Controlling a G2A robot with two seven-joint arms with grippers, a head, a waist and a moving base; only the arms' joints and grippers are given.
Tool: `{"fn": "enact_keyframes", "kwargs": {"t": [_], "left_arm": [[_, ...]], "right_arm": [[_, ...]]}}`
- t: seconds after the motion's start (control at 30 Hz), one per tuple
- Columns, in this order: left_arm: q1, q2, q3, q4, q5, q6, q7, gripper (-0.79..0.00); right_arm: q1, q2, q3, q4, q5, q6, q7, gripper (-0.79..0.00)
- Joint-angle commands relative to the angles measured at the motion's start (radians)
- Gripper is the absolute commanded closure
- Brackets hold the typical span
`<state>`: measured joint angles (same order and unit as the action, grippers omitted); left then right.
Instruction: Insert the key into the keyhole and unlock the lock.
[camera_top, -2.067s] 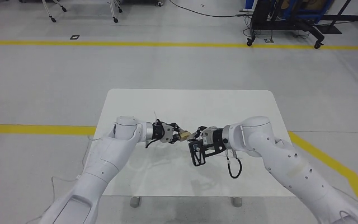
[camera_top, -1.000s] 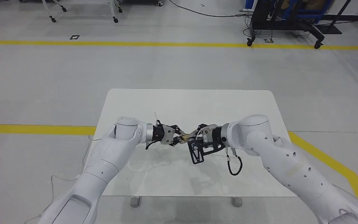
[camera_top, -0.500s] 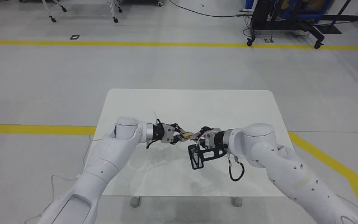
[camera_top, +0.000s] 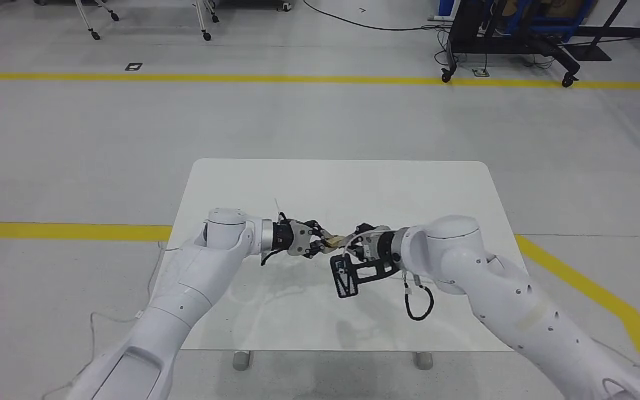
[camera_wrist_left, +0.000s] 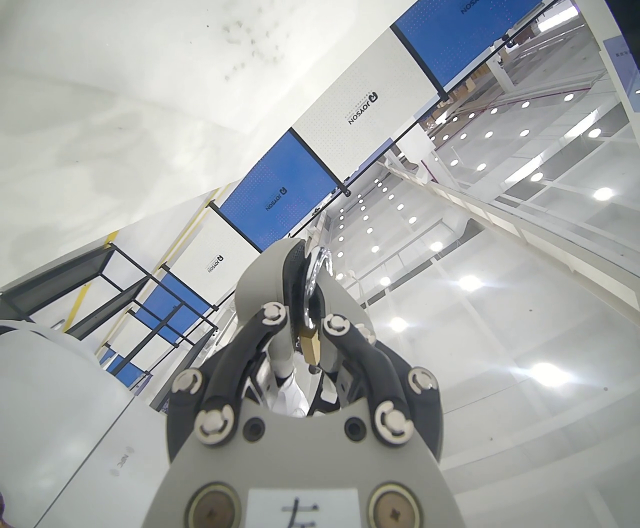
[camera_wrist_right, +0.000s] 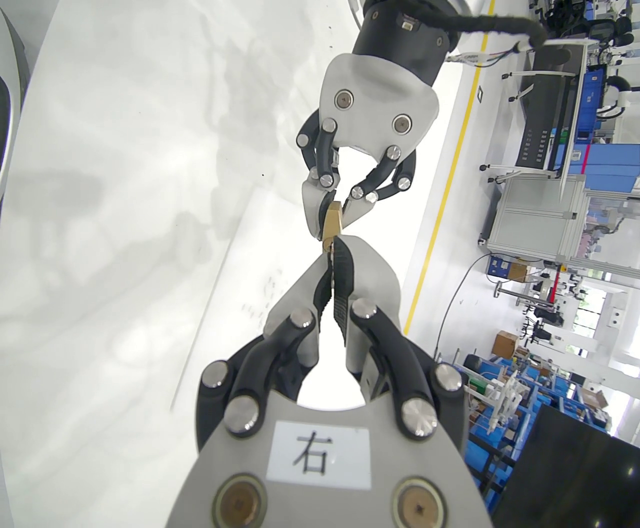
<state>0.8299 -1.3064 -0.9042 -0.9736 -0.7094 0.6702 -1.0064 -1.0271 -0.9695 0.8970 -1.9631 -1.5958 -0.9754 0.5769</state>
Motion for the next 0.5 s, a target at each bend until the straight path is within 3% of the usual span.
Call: {"fn": "enact_keyframes", "kwargs": {"t": [0.0,0.47], "left_arm": [[-0.001,0.000,0.001,0.000,-0.001,0.000,0.000,0.000],[-0.004,0.005,-0.002,0.004,-0.016,-0.011,0.003,0.000]], "right_arm": [[0.003,-0.002,-0.008,0.001,-0.003,-0.002,0.013,0.000],[0.032,-0.024,-0.051,0.041,0.005,0.039,0.067,0.000]]}}
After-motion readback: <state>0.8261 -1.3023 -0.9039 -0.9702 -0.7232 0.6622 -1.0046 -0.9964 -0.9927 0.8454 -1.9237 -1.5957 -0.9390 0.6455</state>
